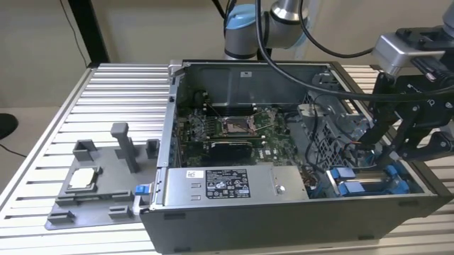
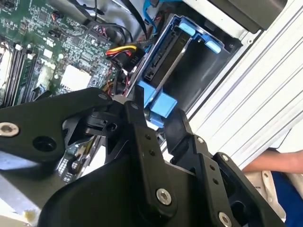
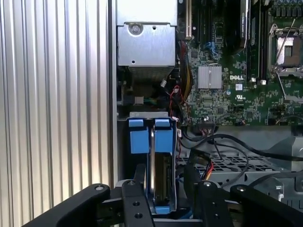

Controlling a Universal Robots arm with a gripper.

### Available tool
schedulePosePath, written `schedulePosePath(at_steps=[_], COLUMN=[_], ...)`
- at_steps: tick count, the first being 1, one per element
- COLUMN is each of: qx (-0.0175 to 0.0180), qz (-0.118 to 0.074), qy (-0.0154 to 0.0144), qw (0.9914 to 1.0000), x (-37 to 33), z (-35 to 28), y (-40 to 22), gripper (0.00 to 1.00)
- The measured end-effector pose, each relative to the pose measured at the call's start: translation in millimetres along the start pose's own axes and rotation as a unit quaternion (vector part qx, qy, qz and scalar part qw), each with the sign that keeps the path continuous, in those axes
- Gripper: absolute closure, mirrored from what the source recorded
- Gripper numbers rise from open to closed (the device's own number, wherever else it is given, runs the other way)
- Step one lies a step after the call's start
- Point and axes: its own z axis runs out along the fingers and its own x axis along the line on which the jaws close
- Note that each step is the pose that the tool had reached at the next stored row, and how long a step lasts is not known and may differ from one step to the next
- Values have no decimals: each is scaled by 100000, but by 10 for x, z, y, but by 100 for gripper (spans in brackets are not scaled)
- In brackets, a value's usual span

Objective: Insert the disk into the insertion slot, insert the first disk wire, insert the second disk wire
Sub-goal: 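Insert the disk into the insertion slot, then insert the first disk wire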

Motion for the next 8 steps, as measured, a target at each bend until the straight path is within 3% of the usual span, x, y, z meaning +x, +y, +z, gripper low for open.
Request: schedulePosePath(at_steps=[5, 7, 8], qx=[28, 17, 4], qz=[-4, -52, -85], qy=[-144, -882, -1505], qw=[100000, 99996, 99989], x=[-8, -10, -10], z=[25, 29, 30], y=[-68, -103, -119], gripper=[0, 0, 0])
